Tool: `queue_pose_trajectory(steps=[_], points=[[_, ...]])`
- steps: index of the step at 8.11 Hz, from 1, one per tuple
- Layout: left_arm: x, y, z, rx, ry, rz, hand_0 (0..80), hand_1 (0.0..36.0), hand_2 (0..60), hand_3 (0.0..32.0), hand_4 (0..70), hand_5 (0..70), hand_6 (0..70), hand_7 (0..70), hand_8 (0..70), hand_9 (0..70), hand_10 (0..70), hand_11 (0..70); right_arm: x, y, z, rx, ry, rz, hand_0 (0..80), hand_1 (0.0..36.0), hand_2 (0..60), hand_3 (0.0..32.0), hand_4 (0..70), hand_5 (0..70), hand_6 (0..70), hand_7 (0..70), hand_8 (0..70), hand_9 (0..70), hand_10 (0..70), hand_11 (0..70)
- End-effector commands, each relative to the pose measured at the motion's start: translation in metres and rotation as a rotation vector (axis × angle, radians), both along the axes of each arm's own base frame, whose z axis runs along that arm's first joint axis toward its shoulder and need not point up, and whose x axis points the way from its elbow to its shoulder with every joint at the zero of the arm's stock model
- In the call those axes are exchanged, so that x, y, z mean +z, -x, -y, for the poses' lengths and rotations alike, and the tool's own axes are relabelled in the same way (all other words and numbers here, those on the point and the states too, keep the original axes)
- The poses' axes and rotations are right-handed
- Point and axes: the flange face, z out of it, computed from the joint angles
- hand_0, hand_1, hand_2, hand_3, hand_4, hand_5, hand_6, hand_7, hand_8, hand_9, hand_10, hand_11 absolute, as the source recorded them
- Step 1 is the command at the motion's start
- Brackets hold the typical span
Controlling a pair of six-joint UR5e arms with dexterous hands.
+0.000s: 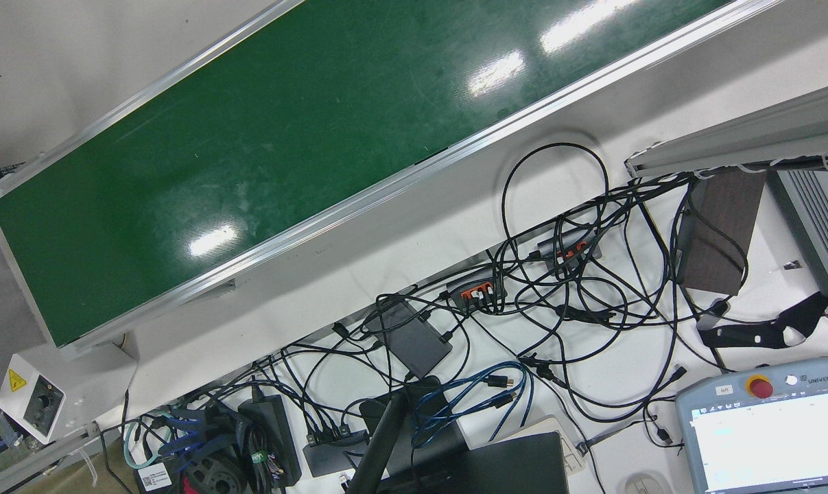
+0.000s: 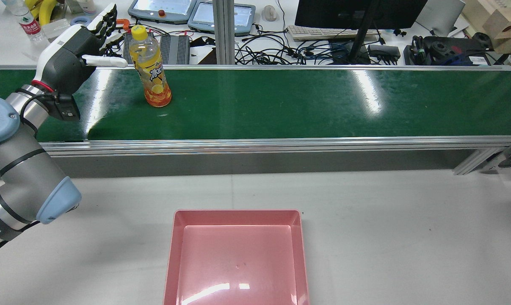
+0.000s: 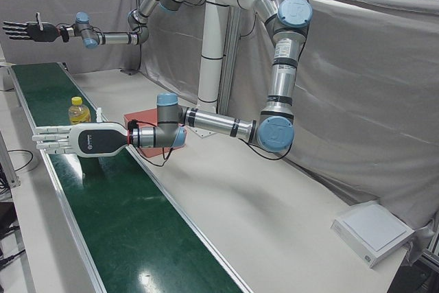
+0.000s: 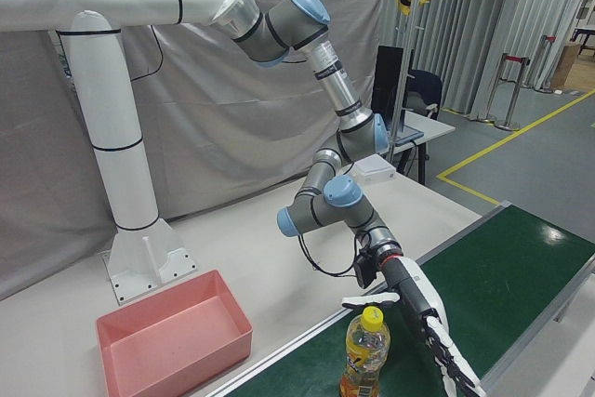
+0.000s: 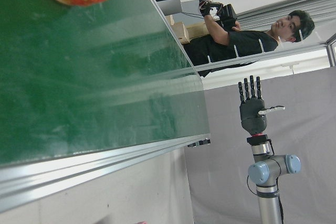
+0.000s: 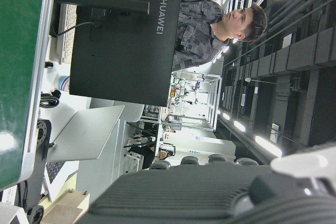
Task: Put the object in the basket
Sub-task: 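Bring the open left hand beside the bottle, fingers around it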
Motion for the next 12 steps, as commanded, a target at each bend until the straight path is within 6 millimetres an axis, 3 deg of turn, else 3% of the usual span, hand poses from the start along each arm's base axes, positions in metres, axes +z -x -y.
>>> queue_pose_trajectory(steps=[1,6,7,8,9,10,11,12], points=[[0.002,-0.005,-0.003,0.011,-0.001,0.003,46.2,10.3,0.0,0.0,0.0,3.6,0.0,0.0,0.0,1.6,6.4,10.9,0.000,0.000,0.000,0.000,0.001,0.000,0.0,0.0,0.0,0.0,0.0,0.0,0.0,0.0,0.0,0.0,0.0,0.0],[0.002,-0.007,-0.004,0.020,-0.004,0.005,46.2,10.8,1.0,0.0,0.0,4.8,0.0,0.0,0.0,2.3,7.1,11.8,0.000,0.000,0.000,0.000,0.001,0.000,0.0,0.0,0.0,0.0,0.0,0.0,0.0,0.0,0.0,0.0,0.0,0.0],[0.001,-0.019,-0.009,0.037,-0.003,0.003,46.2,10.9,1.7,0.0,0.0,5.0,0.0,0.0,0.0,2.3,7.2,12.0,0.000,0.000,0.000,0.000,0.001,0.000,0.0,0.0,0.0,0.0,0.0,0.0,0.0,0.0,0.0,0.0,0.0,0.0],[0.001,-0.021,-0.010,0.040,-0.003,0.003,46.0,11.0,3.1,0.0,0.0,5.4,0.0,0.0,0.5,3.1,7.9,12.9,0.000,0.000,0.000,0.000,-0.001,0.000,0.0,0.0,0.0,0.0,0.0,0.0,0.0,0.0,0.0,0.0,0.0,0.0],[0.000,-0.021,-0.010,0.043,-0.004,-0.006,46.1,12.5,10.2,0.0,0.9,8.0,0.0,0.7,2.3,5.6,9.8,15.8,0.000,0.000,0.000,0.000,-0.001,0.000,0.0,0.0,0.0,0.0,0.0,0.0,0.0,0.0,0.0,0.0,0.0,0.0],[-0.003,-0.016,-0.011,0.034,-0.005,-0.021,46.5,15.5,23.9,0.0,9.4,15.4,0.0,4.7,6.9,11.7,17.7,27.2,0.000,0.000,0.000,0.000,0.001,0.000,0.0,0.0,0.0,0.0,0.0,0.0,0.0,0.0,0.0,0.0,0.0,0.0],[-0.018,-0.012,-0.018,0.035,0.017,-0.003,48.5,20.2,51.6,0.0,32.6,35.2,17.3,30.5,27.9,41.5,42.1,60.3,0.000,0.000,0.000,0.000,-0.001,0.000,0.0,0.0,0.0,0.0,0.0,0.0,0.0,0.0,0.0,0.0,0.0,0.0],[-0.029,-0.010,-0.021,0.037,0.022,0.000,47.8,21.7,60.0,0.0,35.0,57.4,39.9,56.7,49.3,67.6,56.1,70.0,0.000,0.000,0.000,0.000,-0.001,0.000,0.0,0.0,0.0,0.0,0.0,0.0,0.0,0.0,0.0,0.0,0.0,0.0]])
